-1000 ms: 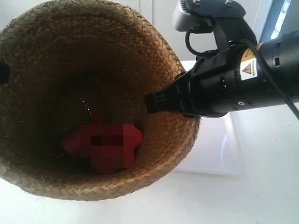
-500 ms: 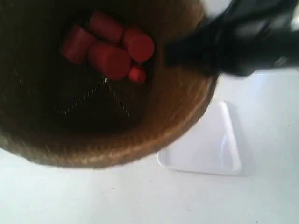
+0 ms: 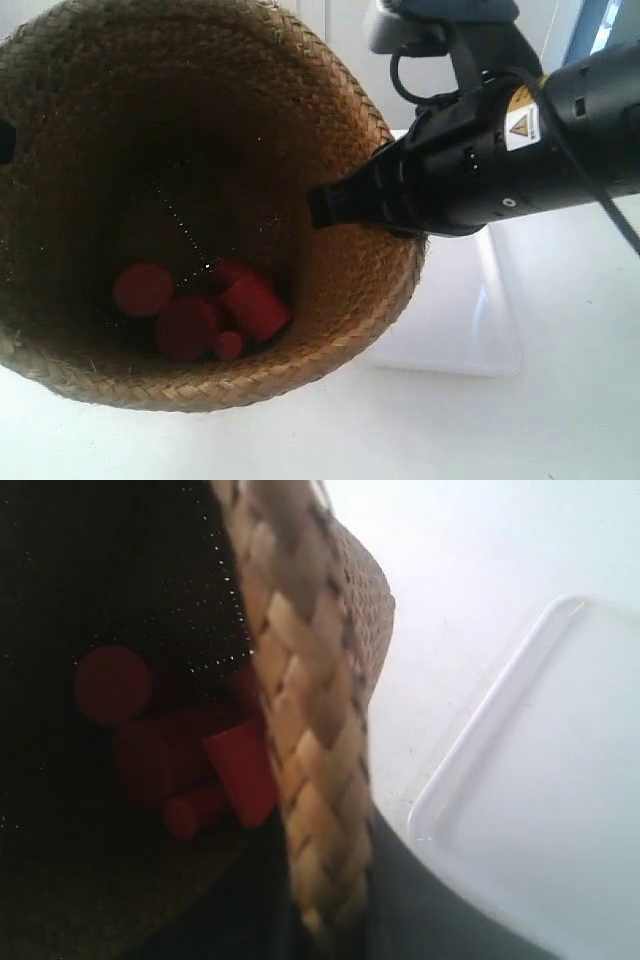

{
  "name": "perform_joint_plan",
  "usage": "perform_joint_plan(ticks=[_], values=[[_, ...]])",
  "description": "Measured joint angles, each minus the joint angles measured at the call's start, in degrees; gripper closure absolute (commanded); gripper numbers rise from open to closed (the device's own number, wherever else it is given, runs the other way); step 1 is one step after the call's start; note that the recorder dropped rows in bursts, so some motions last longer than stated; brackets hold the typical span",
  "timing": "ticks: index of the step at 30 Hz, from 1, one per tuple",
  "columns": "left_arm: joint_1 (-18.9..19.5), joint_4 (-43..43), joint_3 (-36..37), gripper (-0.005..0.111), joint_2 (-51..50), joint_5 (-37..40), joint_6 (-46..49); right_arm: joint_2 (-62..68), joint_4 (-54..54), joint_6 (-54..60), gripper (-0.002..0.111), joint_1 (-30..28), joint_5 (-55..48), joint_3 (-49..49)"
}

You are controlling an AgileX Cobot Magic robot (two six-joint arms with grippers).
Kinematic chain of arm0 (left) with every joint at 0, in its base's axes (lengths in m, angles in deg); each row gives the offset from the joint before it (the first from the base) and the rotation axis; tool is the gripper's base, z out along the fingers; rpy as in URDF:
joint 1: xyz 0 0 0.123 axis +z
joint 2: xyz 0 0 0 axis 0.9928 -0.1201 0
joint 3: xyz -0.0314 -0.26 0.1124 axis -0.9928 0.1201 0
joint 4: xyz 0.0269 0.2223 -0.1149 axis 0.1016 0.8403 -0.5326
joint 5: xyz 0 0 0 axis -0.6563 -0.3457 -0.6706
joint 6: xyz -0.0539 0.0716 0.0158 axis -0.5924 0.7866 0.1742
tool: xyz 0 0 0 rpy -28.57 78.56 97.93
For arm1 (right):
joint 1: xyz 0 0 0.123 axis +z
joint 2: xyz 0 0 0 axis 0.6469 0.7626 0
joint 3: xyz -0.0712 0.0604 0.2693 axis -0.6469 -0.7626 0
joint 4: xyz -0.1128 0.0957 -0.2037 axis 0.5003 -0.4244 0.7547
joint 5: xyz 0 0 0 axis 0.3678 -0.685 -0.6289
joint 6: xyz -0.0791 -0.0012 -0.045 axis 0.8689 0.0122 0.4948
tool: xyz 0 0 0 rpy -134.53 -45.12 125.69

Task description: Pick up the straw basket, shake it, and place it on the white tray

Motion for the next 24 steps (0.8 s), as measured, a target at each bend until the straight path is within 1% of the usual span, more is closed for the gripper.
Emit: perform_joint_plan(ticks=[9,13,15,17,20,22,24], values=[[0.00,1.51,0.82,0.107,0.00,0.10,0.00,1.68,-0.31,0.00,0.108,0.00,0.02,0.00],[0.00,2.13,3.53,0.107,0.00,-1.10,0.00,1.81,-0.31,0.12,0.108,0.00,-0.42,0.00],[0.00,2.81,4.01,0.107,-0.22,-0.98,-0.11,1.81,-0.58,1.61,0.108,0.00,-2.23,0.85],[0.00,3.11,1.99,0.107,-0.22,0.74,-0.38,0.74,-1.64,3.84,0.108,0.00,-5.92,3.93],[0.00,1.43,-5.50,0.107,1.78,1.98,-0.50,-3.84,-2.86,5.46,0.108,0.00,-8.64,10.57],[0.00,0.05,-9.33,0.107,3.46,0.97,0.00,-7.51,-3.13,6.13,0.108,0.00,-5.64,12.17],[0.00,-0.08,-8.12,0.107,4.64,-0.74,0.13,-8.94,-1.03,6.27,0.108,0.00,0.35,8.55]])
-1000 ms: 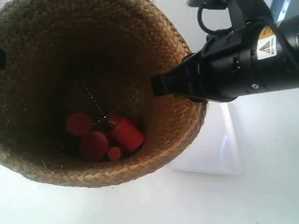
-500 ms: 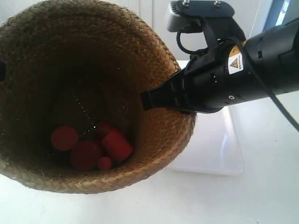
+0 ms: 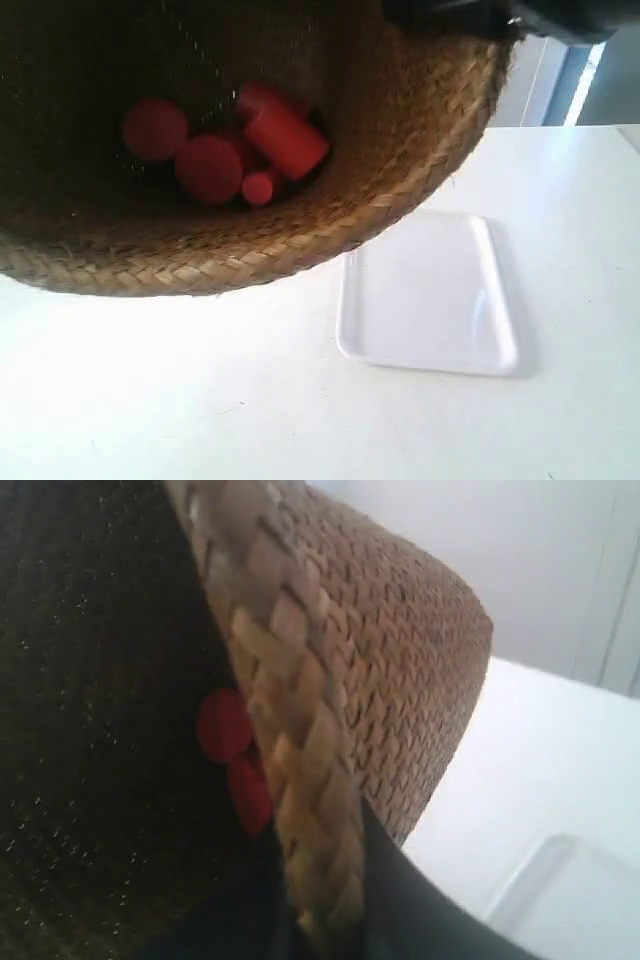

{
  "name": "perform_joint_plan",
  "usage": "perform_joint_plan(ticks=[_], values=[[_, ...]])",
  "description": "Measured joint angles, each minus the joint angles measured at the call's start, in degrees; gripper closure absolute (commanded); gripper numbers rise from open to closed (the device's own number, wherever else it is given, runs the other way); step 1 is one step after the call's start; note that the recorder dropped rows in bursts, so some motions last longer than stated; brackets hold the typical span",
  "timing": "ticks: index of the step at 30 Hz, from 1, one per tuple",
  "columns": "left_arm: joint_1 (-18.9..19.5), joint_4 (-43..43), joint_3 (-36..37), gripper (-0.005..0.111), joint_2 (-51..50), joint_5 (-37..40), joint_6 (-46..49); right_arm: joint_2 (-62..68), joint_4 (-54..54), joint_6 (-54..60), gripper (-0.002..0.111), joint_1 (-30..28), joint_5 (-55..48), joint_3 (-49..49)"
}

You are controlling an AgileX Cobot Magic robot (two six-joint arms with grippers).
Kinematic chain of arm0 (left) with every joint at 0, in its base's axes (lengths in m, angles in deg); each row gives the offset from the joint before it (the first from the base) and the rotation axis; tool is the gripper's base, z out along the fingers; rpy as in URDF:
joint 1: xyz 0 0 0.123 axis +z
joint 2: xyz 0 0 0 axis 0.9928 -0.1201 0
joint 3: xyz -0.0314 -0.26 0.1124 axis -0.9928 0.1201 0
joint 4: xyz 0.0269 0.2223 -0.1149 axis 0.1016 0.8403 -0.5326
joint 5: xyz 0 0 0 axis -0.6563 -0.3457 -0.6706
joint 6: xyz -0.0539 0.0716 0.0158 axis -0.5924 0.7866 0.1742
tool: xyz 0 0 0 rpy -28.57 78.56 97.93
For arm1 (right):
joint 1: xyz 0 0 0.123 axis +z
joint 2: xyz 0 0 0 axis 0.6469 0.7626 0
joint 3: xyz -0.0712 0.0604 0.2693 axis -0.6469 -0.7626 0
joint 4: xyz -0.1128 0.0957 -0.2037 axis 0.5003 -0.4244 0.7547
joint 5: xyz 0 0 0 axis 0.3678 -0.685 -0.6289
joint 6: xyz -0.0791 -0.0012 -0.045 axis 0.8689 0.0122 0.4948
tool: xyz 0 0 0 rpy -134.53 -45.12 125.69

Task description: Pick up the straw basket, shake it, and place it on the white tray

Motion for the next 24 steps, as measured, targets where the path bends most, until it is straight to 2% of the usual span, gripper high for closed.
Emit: perform_joint_plan(ticks=[4,12,24], values=[[0.00,3.37,6.08,0.107,-3.70,0.65,-2.86,6.05,0.48,-3.68,0.108,-1.08,-0.08,-5.94],[0.00,4.81,5.30,0.107,-3.28,0.78,-3.27,5.40,-2.12,-3.31,0.108,-1.08,-0.49,-6.50],[0.00,3.26,10.85,0.107,-3.28,0.33,-3.37,8.29,-2.01,-3.31,0.108,-1.08,-2.32,-7.48]])
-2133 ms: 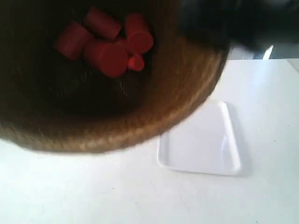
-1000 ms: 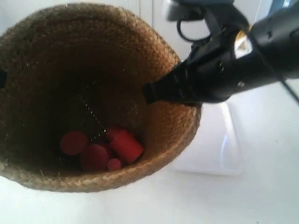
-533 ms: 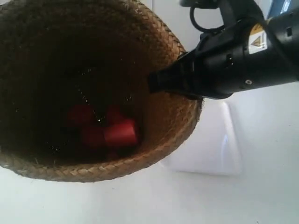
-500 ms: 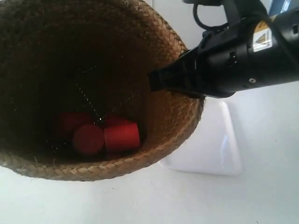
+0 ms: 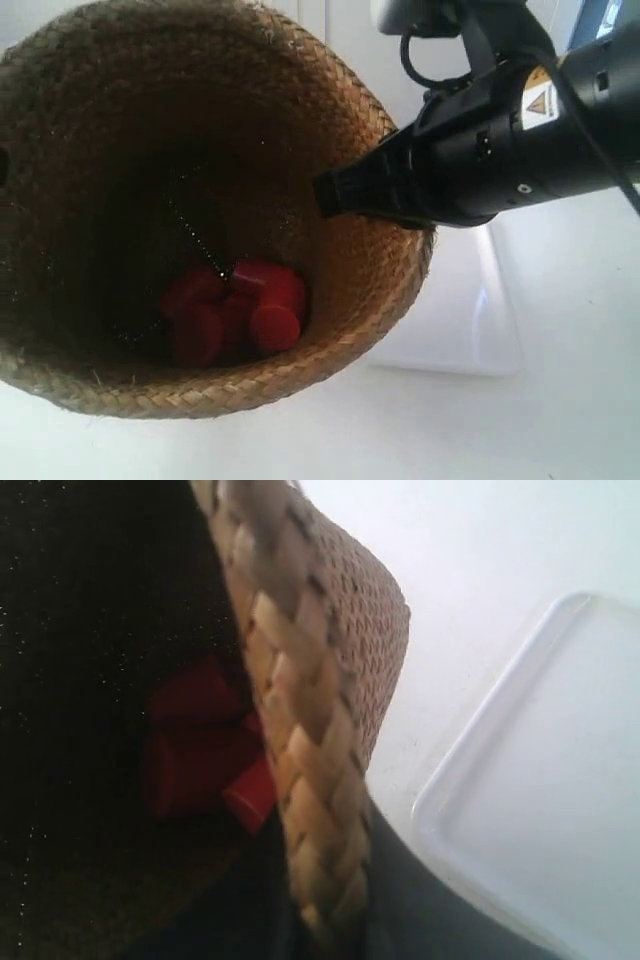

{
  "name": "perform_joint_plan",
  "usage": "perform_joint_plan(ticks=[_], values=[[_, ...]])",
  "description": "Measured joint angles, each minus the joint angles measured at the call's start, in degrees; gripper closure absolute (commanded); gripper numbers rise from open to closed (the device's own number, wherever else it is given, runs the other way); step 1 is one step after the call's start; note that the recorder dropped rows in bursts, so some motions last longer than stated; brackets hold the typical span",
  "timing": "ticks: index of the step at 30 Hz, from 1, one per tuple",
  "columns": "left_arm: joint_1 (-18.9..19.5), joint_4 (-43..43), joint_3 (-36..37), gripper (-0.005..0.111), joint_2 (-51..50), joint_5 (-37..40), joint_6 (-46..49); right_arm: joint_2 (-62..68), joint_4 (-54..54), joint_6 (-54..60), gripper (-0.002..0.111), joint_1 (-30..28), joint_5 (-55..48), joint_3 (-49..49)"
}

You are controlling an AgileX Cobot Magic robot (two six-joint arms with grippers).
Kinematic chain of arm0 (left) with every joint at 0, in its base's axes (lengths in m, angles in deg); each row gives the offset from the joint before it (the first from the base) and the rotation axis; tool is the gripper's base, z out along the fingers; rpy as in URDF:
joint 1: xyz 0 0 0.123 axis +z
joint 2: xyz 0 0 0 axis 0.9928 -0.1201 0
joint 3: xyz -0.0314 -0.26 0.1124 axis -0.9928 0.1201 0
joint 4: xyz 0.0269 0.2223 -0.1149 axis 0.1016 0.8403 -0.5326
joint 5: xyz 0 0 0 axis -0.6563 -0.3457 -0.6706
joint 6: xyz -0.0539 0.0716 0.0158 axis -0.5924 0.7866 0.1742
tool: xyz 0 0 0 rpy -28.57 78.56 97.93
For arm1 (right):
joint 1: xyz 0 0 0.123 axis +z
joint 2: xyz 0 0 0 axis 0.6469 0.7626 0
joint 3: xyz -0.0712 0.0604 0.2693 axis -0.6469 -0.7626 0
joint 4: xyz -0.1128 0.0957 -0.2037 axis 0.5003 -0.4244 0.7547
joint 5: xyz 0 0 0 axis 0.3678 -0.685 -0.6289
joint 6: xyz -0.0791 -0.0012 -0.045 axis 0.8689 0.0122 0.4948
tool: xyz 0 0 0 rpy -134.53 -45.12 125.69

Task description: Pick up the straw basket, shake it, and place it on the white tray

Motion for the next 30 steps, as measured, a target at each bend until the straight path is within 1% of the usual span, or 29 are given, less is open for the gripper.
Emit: perform_joint_plan(ticks=[5,10,12,15,16,18,19,20,22,24,26,30], values=[[0.00,-0.27,2.01,0.107,0.00,0.83,0.00,0.61,-0.38,0.00,0.108,0.00,0.30,-3.15],[0.00,-0.27,2.11,0.107,0.00,0.11,0.01,0.61,-0.75,0.00,0.108,0.00,2.89,-4.74],[0.00,-0.27,1.72,0.107,0.00,-0.15,0.44,0.61,-0.75,0.00,0.108,0.00,2.37,-4.07],[0.00,0.81,-3.95,0.107,0.44,2.06,0.58,-1.36,-1.40,0.98,0.108,0.00,-3.16,2.06],[0.00,0.91,-7.01,0.107,0.88,2.68,0.58,-2.69,-2.14,1.47,0.108,0.00,-5.09,5.09],[0.00,0.66,-12.82,0.107,1.89,2.95,-0.17,-5.82,-3.00,2.23,0.108,0.00,-6.22,9.81],[0.00,0.17,-14.94,0.107,2.35,2.54,-0.18,-7.64,-2.52,2.50,0.108,0.00,-4.98,10.69],[0.00,-0.34,-14.99,0.107,3.07,1.50,0.43,-8.60,-1.22,2.59,0.108,0.10,-2.56,10.00],[-0.13,-1.60,-10.10,0.107,3.02,-1.38,-1.71,-8.14,2.73,-0.68,0.108,-0.43,0.42,6.14],[-0.13,-0.35,-4.96,0.107,0.21,-0.89,-3.17,-3.63,3.78,-2.17,0.108,-1.15,-1.62,3.13],[0.00,-0.86,-1.98,0.107,-2.71,0.08,-1.49,-0.72,1.95,-1.19,0.108,-1.15,-2.60,1.26],[0.00,-0.21,-2.73,0.107,-1.50,1.29,-2.44,-1.84,-0.73,-0.47,0.108,-1.15,-3.10,0.71]])
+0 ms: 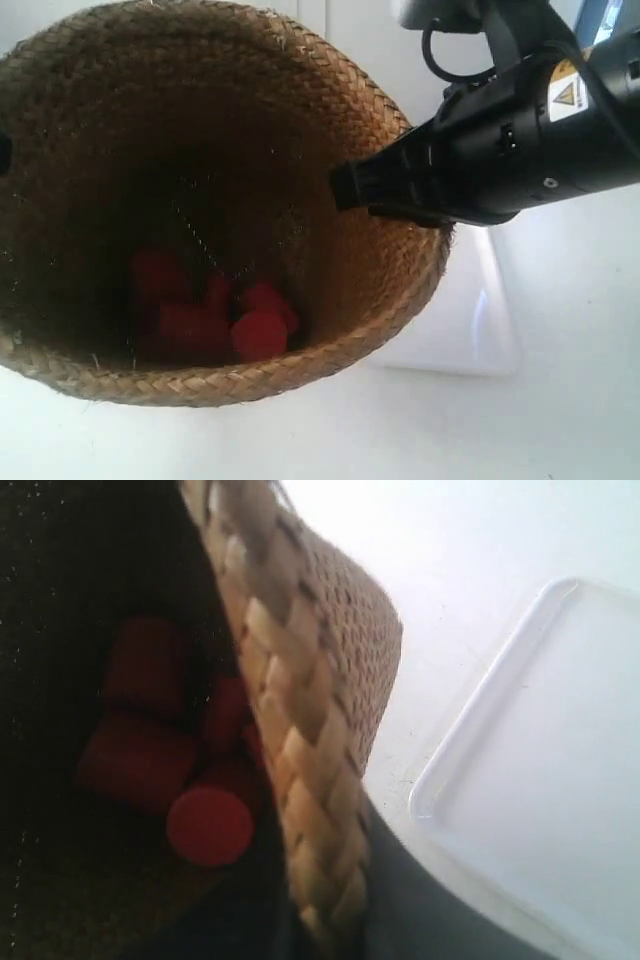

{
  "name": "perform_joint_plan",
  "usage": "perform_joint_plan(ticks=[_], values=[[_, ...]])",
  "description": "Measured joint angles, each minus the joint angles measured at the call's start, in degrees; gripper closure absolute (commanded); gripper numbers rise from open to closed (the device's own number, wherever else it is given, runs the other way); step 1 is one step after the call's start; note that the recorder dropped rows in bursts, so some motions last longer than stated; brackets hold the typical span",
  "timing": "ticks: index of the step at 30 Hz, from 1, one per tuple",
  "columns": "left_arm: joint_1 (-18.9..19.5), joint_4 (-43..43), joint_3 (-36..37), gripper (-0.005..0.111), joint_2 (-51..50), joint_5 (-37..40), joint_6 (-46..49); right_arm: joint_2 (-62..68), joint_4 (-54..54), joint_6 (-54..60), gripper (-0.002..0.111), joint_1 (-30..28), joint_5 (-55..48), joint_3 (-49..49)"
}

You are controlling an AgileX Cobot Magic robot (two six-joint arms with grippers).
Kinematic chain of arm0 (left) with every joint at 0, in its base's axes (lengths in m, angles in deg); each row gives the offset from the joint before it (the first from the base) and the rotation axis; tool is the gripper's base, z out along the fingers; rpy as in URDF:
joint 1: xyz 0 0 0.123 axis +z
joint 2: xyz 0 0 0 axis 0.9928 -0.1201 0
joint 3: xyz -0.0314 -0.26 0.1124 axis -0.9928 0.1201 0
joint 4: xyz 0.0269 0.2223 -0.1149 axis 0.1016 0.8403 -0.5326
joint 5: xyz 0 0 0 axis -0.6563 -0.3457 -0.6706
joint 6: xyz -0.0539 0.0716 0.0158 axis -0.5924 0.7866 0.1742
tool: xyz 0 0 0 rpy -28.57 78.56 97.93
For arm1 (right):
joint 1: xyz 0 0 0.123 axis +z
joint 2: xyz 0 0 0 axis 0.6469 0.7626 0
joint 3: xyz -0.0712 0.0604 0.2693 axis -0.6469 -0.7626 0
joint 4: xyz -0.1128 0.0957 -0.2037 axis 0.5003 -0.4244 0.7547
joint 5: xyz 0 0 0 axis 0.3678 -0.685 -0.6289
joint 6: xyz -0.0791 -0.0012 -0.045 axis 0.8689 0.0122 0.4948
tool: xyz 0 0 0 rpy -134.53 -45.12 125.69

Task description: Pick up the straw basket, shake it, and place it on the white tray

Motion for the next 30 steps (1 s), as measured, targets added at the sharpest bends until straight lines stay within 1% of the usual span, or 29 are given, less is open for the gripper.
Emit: perform_joint_plan(ticks=[3,6,9,11,14,17,20,24,27,30], values=[[0.00,0.23,-0.13,0.107,0.13,0.32,0.43,0.02,0.34,0.14,0.108,0.00,0.74,0.12],[0.00,2.20,-0.13,0.107,0.13,1.61,4.82,0.13,0.08,0.14,0.108,0.00,0.52,0.12],[0.00,0.15,-0.34,0.107,-0.67,2.06,4.73,0.60,1.07,0.14,0.108,-0.22,-0.16,0.39],[0.00,-2.66,-2.66,0.107,-4.32,2.14,4.01,2.52,1.73,1.06,0.108,-3.13,-2.87,3.40],[0.00,-9.15,-8.19,0.107,-12.65,1.27,3.76,6.69,1.30,5.81,0.108,-8.46,-9.24,11.07],[-0.11,-12.21,-10.99,0.107,-16.49,0.87,3.76,9.58,0.83,7.64,0.108,-11.17,-14.36,15.98],[-2.23,-11.34,-13.67,0.107,-19.78,0.64,3.37,12.07,0.53,8.28,0.108,-13.47,-18.31,20.06],[-6.23,-4.74,-17.16,0.107,-23.89,0.26,-1.78,14.75,-0.16,9.12,0.108,-16.62,-23.91,25.01],[-10.10,-0.24,-18.99,0.107,-26.64,-0.72,-6.22,15.89,-0.38,9.60,0.108,-18.62,-28.03,27.83],[-14.05,1.73,-20.42,0.107,-29.15,-3.66,-10.19,16.66,-0.25,10.59,0.108,-20.45,-30.33,30.37]])
